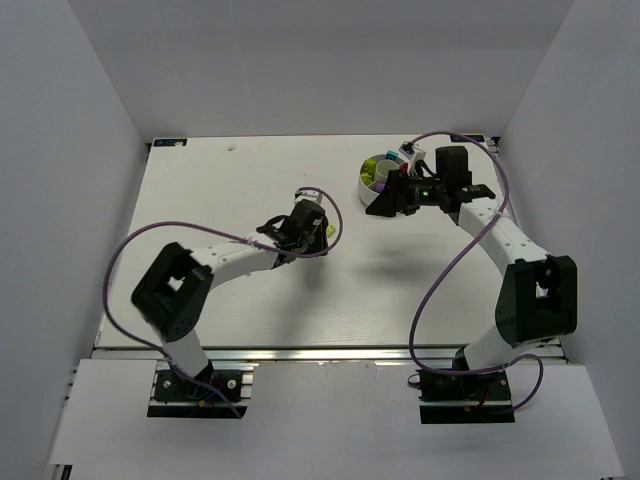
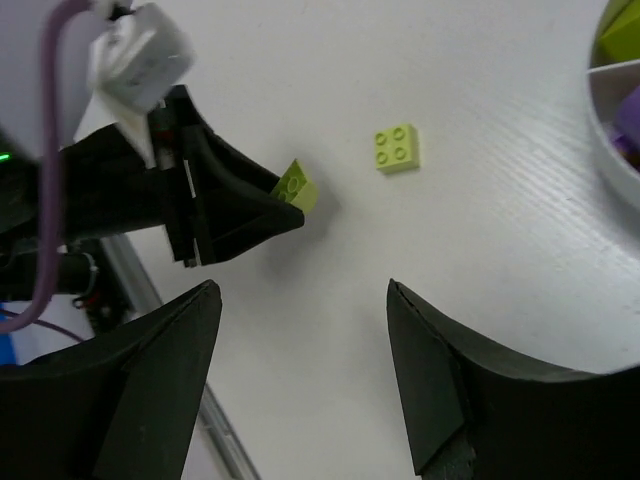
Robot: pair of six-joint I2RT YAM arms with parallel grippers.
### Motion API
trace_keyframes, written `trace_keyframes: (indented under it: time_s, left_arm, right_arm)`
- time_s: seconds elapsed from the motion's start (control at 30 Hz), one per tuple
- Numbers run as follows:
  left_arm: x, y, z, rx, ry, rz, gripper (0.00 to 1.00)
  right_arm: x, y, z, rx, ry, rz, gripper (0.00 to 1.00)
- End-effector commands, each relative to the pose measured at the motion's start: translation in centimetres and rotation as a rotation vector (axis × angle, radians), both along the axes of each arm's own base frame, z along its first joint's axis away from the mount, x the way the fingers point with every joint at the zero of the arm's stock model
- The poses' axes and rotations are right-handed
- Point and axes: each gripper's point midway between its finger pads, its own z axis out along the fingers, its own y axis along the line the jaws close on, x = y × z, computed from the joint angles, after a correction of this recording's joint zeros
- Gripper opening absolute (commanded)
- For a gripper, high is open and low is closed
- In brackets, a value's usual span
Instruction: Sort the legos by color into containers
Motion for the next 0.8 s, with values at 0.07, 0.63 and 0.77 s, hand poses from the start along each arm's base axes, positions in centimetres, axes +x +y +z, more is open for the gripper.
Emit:
trace_keyframes:
  time_s: [0.07,0.63,0.77]
  left_arm:
    - [-2.3,-3.6,8.7,-0.299,-0.243,-0.251,0.14]
    - [-4.7,-5.6,11.8,-0.433,-0.394,-0.44,0.14]
    - [-5.0,-6.1,12.2,-0.436,-0.403,-0.461,0.14]
  right_arm:
    - [-0.6,2.2,0.5,0.042,0.173,-0.013,0.72]
    - [-4.5,7.7,-1.7,0.066,0.332,0.089,0.52]
    - [-4.7,8.1,-2.0,0.068,0.346,0.091,0.52]
